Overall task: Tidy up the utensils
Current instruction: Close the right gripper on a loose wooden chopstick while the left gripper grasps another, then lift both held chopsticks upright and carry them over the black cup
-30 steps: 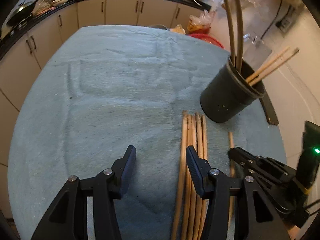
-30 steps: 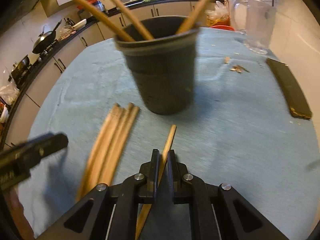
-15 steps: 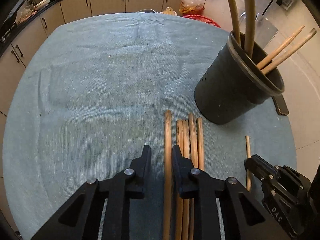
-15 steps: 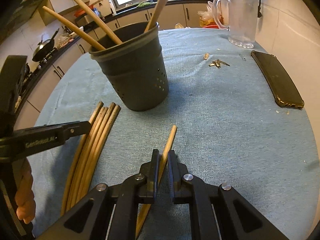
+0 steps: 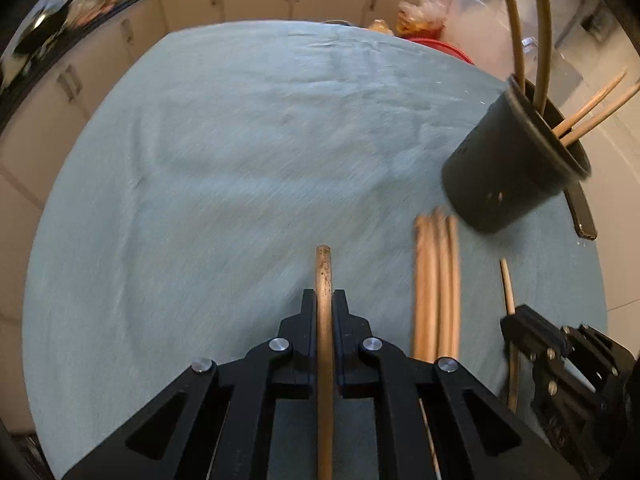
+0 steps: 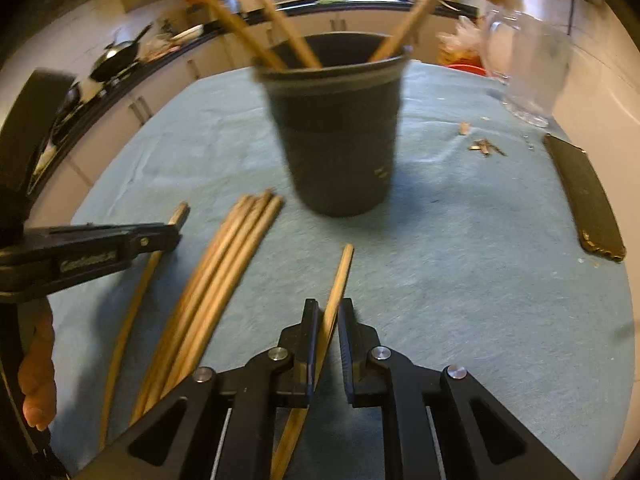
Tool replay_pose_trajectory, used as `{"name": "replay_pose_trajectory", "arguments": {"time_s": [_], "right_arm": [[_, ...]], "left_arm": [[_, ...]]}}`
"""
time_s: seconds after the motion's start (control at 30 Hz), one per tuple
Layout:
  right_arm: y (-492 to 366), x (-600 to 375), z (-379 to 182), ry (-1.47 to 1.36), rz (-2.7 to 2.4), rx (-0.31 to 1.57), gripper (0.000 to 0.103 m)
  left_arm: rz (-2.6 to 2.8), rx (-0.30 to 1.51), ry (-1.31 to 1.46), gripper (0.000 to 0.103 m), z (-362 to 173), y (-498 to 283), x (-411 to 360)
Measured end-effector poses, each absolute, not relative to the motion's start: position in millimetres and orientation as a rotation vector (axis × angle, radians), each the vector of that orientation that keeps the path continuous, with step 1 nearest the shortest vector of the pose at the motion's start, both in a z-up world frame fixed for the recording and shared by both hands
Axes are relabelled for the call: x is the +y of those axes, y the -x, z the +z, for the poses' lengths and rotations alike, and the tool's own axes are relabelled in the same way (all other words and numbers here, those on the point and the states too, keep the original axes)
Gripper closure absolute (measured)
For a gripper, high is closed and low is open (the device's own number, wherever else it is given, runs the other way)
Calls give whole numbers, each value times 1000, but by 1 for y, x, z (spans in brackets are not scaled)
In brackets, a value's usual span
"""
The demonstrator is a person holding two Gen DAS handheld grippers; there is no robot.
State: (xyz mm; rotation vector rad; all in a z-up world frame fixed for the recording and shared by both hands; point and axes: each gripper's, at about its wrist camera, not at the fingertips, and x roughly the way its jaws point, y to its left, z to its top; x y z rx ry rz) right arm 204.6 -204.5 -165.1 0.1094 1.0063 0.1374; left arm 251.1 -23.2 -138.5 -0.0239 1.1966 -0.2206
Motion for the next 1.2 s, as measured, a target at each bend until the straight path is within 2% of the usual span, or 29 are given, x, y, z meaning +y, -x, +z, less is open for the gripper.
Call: {"name": "replay_pose_trajectory", "arguments": {"time_s": [0.17, 0.43, 0.5, 0.6, 0.77, 0.93, 1.2], "right_arm": [[-193, -198, -165, -94, 170, 1008, 89], [-220, -184, -162, -46, 148, 1078, 88], [-219, -180, -162, -26, 146, 1072, 91], [-221, -188, -162, -140, 218, 1071, 95], [-197, -205, -127, -223, 215, 935, 95], [-166, -221, -81, -225, 174, 762, 95], [-132, -232, -50, -255, 155, 608, 96]], "left_arm": [[-210, 1217, 93, 95, -141, -224, -3], [-205, 1204, 25, 95, -144, -247, -11], [-206, 1211, 39, 96, -145, -251, -10], [-205, 1222, 112, 96, -140, -254, 3], [-234, 1062, 231, 96, -92, -232, 19], [-247, 891, 208, 96, -43, -197, 14], [-238, 773, 173, 96, -13, -166, 5]]}}
